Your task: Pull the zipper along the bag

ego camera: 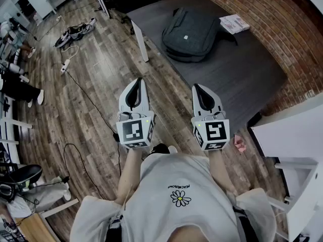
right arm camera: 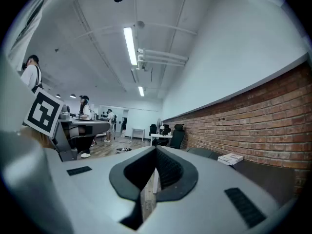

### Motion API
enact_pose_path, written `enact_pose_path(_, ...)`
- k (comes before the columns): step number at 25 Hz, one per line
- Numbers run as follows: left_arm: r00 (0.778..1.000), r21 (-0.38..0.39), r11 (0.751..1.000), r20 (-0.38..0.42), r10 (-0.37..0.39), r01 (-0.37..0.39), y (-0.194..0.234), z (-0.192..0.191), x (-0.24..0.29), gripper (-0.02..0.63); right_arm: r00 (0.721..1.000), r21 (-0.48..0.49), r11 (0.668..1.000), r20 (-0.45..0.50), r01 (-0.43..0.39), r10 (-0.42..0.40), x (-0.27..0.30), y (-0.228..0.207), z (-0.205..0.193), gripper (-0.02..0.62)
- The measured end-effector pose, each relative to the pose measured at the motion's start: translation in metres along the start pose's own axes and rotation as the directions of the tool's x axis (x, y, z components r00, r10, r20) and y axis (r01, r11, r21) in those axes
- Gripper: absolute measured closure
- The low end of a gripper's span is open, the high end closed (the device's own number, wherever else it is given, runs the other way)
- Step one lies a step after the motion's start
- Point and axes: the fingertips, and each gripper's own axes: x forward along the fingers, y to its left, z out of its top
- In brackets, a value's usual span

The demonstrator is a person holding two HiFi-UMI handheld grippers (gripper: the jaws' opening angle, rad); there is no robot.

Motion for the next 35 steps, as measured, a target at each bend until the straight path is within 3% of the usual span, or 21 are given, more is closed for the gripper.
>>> enact_pose_path(12, 1.000, -0.046, 0.999, -0.015, 0.019, -0.020, 0.004, -0.010, -0.005, 0.606, 1.000, 0.060, 0.998, -0.013, -0.007, 0.008, 0.001, -0.008, -0.005, 0.595)
enact_pose_path(18, 0.997, -0.062, 0.996, -0.011, 0.071, -0.071, 0.021, -0.016, -0.014, 0.606, 0.992, 0.145, 0.982, -0.010, -0.125, 0.128, 0.008, 0.007, -0.021, 0.594)
enact_pose_path(22, 0.994, -0.089, 0.990, -0.021, 0.107, -0.108, 0.045, -0.021, -0.014, 0.606, 0.985, 0.117, 0.981, -0.051, -0.155, 0.162, 0.015, 0.023, -0.033, 0.594)
enact_pose_path(27, 0.997, -0.093, 0.992, -0.008, 0.080, -0.081, 0.058, -0.031, 0.021, 0.606, 0.986, 0.137, 0.982, -0.088, -0.127, 0.139, 0.040, 0.010, -0.050, 0.594)
enact_pose_path(35, 1.000, -0.132, 0.991, 0.003, -0.025, 0.025, 0.082, -0.045, 0.106, 0.606, 0.993, 0.128, 0.992, -0.120, 0.021, -0.006, 0.092, -0.026, -0.053, 0.594)
